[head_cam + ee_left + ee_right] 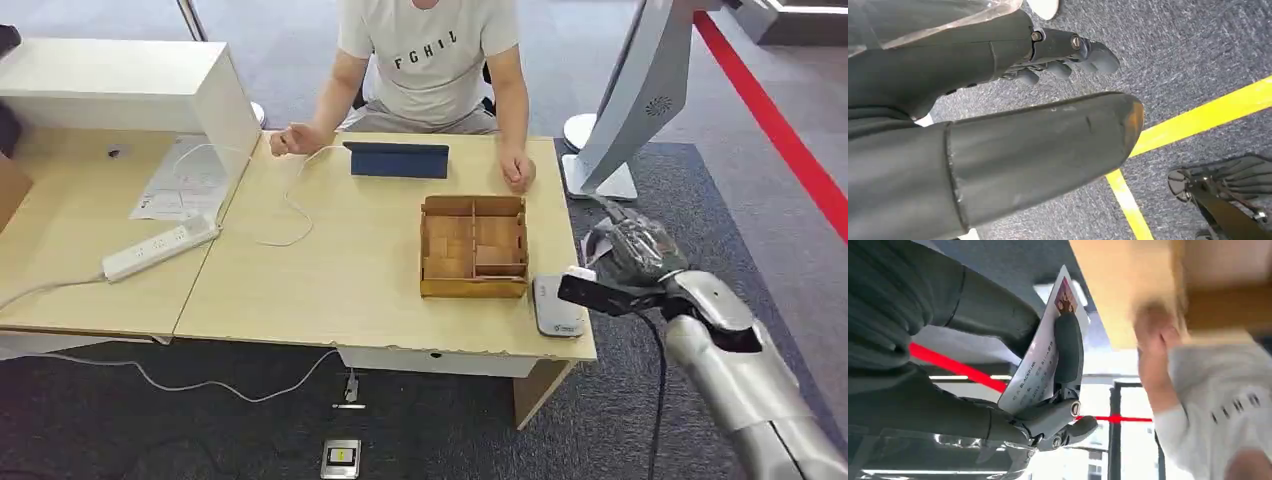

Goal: Pass the card to the sensor for recognition and then transmit it.

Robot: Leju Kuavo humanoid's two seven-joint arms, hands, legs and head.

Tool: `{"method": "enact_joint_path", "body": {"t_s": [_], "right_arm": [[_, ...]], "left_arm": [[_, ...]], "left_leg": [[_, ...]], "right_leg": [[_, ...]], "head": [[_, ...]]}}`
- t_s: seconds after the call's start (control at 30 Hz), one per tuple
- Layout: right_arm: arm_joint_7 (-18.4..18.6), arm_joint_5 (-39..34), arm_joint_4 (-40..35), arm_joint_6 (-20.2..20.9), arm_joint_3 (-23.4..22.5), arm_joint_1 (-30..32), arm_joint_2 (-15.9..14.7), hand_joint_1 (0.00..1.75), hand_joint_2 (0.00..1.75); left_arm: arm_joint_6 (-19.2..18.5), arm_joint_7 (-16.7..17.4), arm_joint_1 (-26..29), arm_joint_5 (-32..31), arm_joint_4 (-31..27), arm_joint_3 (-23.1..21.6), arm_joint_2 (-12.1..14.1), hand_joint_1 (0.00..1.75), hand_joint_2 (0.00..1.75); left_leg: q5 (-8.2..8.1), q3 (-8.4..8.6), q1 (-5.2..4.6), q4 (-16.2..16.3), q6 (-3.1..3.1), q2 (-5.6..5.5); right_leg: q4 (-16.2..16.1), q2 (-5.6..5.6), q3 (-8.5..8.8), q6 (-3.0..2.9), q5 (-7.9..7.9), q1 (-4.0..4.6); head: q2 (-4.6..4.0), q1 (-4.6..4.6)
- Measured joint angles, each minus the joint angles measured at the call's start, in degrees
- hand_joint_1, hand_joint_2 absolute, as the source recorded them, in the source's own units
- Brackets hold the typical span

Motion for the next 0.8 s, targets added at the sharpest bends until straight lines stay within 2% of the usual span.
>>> {"method": "enact_joint_path", "body": {"t_s": [0.1,0.17,0.3,0.47,0.6,0.8], "right_arm": [[-1.0,-1.1,-0.3,0.8,-0.3,-6.8,0.7,1.75,1.75],[-2.1,-0.8,-0.1,-0.2,-0.2,-9.6,1.6,1.75,1.75],[-3.6,-0.3,2.0,-3.3,0.3,-13.7,3.7,1.75,1.75],[-4.7,0.5,8.0,-5.9,1.2,-17.2,7.3,1.75,1.75],[-4.1,2.2,13.1,-8.1,1.8,-18.4,10.5,1.75,1.75],[-0.6,5.0,20.1,-8.8,3.4,-18.6,15.5,1.75,1.75]], "left_arm": [[-0.4,-0.3,0.0,-0.6,0.0,0.0,0.0,0.00,0.00],[-0.5,-0.5,0.0,-1.2,0.0,0.0,0.0,0.00,0.00],[-0.5,-0.7,-0.1,-2.2,0.0,0.0,-0.1,0.00,0.00],[-0.5,-0.5,-0.4,-3.3,0.0,0.0,-0.3,0.00,0.00],[-0.4,0.3,-1.1,-4.6,0.0,0.0,-0.6,0.00,0.00],[-0.7,1.1,-2.2,-6.9,-0.1,0.0,-1.4,0.00,0.00]], "left_leg": [[0.02,0.01,0.05,0.0,-0.01,-0.08],[0.02,-0.01,0.06,0.0,-0.01,-0.07],[0.02,-0.03,0.07,0.0,-0.01,-0.07],[0.02,-0.05,0.07,0.0,-0.01,-0.05],[0.02,-0.05,0.08,0.0,-0.01,-0.07],[0.02,-0.05,0.08,0.0,-0.01,-0.07]], "right_leg": [[0.0,0.00,0.03,0.00,0.00,0.06],[0.0,0.00,0.03,0.00,0.00,0.07],[0.0,0.00,0.02,-0.01,-0.01,0.07],[0.0,-0.01,0.00,-0.01,-0.01,0.08],[0.0,-0.01,0.02,-0.01,-0.01,0.09],[0.0,-0.01,0.00,-0.01,-0.01,0.09]], "head": [[0.00,0.04],[0.00,0.02],[0.00,0.02],[0.00,0.00],[0.00,0.02],[0.00,0.02]]}}
